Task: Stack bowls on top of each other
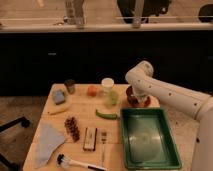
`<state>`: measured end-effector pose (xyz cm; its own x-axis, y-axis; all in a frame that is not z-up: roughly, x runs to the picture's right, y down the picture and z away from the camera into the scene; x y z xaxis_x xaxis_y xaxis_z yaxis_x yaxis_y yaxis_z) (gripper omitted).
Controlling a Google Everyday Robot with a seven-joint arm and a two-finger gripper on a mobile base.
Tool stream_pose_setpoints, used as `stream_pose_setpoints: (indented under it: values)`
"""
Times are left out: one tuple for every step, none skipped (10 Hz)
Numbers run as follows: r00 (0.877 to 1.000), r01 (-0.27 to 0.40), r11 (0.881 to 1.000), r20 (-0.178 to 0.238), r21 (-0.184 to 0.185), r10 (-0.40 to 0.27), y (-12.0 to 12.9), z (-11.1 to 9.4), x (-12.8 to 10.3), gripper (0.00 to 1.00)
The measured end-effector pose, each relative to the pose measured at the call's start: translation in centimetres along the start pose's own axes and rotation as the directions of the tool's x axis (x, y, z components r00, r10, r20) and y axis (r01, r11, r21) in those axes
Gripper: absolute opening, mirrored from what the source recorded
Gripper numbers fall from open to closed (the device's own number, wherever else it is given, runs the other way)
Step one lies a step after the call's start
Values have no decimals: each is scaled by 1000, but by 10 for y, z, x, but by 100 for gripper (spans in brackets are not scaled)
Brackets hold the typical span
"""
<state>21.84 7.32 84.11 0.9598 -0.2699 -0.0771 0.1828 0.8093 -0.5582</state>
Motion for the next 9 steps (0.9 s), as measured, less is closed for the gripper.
stream_pose_setpoints:
  values:
    - [1000, -1, 1000, 0, -1, 1, 0, 0, 1, 15]
    - [1000, -2, 1000, 0, -1, 2, 1, 0, 1, 27]
    - [1000, -1, 1000, 0, -1, 1, 1, 0, 1, 38]
    - [1000, 0, 1000, 0, -1, 0, 0, 0, 0, 47]
    - [1000, 0, 1000, 0, -1, 0, 0, 0, 0, 56]
    - [1000, 0, 1000, 0, -1, 0, 0, 0, 0, 68]
    - [1000, -1, 1000, 0, -1, 1, 0, 0, 0, 76]
    - [1000, -1, 1000, 1, 0, 1, 0, 0, 0, 80]
    - [1000, 0, 1000, 1, 1, 0, 0, 0, 0, 80]
